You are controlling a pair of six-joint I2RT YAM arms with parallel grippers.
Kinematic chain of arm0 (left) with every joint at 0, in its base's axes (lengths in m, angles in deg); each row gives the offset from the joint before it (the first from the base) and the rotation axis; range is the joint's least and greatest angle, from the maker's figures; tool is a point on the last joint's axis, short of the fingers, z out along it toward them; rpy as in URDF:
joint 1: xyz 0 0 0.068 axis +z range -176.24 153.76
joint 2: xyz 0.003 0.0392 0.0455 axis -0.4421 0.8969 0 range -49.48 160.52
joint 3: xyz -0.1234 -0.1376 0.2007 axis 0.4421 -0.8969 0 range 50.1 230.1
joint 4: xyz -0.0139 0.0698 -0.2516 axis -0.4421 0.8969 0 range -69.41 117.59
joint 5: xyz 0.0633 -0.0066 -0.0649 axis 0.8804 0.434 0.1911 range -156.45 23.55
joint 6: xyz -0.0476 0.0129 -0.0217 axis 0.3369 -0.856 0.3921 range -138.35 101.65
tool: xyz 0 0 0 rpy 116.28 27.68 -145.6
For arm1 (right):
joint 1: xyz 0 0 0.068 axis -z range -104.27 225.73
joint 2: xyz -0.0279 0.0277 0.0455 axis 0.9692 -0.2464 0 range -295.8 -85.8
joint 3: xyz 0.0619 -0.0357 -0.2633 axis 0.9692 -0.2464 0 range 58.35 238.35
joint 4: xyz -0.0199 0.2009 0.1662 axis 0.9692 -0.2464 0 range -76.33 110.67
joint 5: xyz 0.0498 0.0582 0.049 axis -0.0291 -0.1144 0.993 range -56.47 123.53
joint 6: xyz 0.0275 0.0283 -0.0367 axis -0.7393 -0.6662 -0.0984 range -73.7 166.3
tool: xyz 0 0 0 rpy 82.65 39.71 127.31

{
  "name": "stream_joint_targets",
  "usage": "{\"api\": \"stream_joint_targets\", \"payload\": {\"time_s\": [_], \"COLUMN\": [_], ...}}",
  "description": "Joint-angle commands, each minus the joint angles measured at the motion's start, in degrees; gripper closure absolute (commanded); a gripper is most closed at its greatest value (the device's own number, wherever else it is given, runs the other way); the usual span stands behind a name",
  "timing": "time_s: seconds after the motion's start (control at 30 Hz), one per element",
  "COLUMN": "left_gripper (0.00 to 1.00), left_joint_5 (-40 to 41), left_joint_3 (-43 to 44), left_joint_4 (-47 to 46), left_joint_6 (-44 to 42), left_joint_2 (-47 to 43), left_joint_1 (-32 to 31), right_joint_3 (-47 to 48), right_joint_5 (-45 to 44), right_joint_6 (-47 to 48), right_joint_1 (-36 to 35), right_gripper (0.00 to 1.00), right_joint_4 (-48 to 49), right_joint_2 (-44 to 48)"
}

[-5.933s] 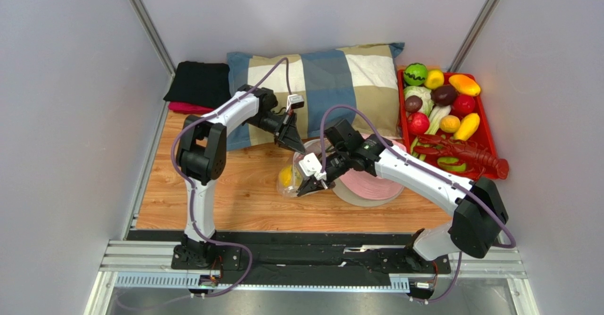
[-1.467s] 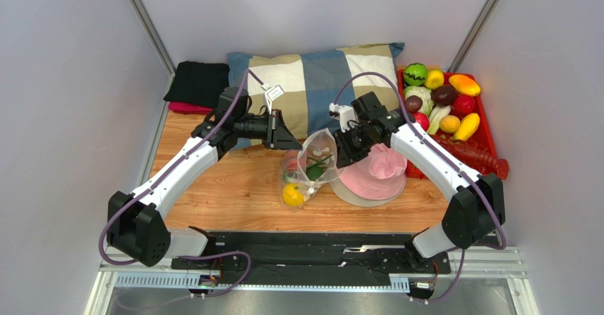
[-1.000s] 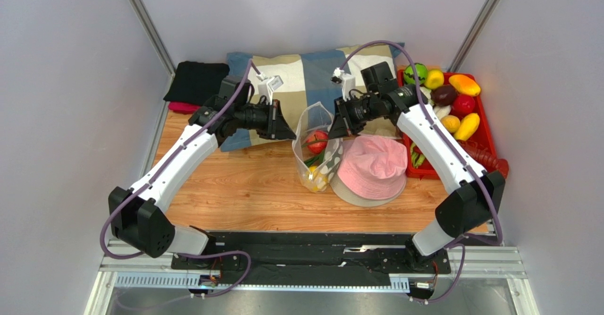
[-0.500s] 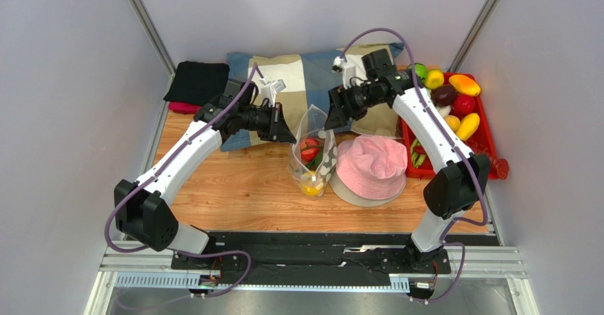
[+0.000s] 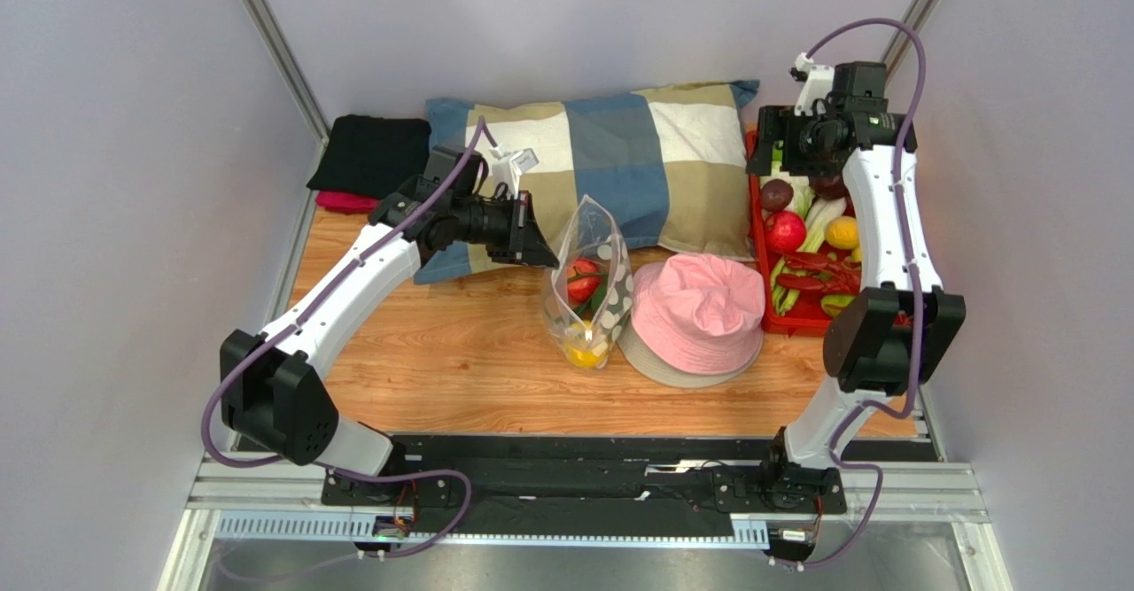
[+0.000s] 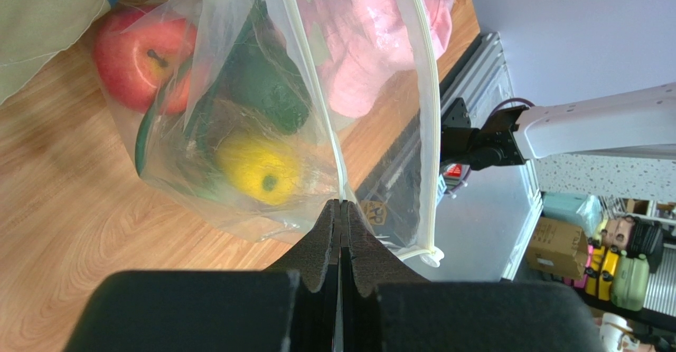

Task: Place the food in the zip-top bag and seal the zipper
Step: Adjust the zipper food storage bag at the center of the board, then pick up the fake fruit from the bin.

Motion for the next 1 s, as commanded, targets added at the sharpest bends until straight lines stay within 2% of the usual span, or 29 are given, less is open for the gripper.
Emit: {"api": "stream_joint_targets", "payload": {"time_s": [0.0, 0.13, 0.23, 0.37, 0.53, 0.97], "left_gripper": [1.00, 1.00, 1.00, 1.00, 1.00, 1.00], "left_joint_5": [-0.76, -0.49, -0.49, -0.40, -0.32, -1.11], "left_joint_3": [2.54, 2.27, 2.36, 2.36, 2.01, 2.10], "left_joint_4": [-1.61, -1.61, -1.61, -1.61, -1.70, -1.08], "left_joint_6": [0.47, 0.30, 0.29, 0.03, -0.23, -0.67], "left_joint_2": [-0.10, -0.27, -0.19, -0.01, 0.08, 0.69], "left_joint_1": [-0.06, -0.06, -0.06, -0.06, -0.14, 0.30], "right_joint_3": [4.26, 2.07, 4.25, 10.05, 14.63, 17.71], "right_joint_5": [-12.27, -14.65, -13.87, -14.30, -10.80, -14.48], "right_joint_6": [-1.67, 0.34, 3.07, 6.15, 8.79, 13.45], "right_joint_1": [0.72, 0.98, 0.98, 1.07, 1.07, 1.07], "right_gripper": [0.15, 0.06, 0.03, 0.01, 0.00, 0.00], "right_joint_4": [7.57, 20.81, 24.18, 24.63, 25.07, 29.29], "right_joint_2": [-4.86, -6.10, -9.25, -16.36, -20.51, -28.06]}}
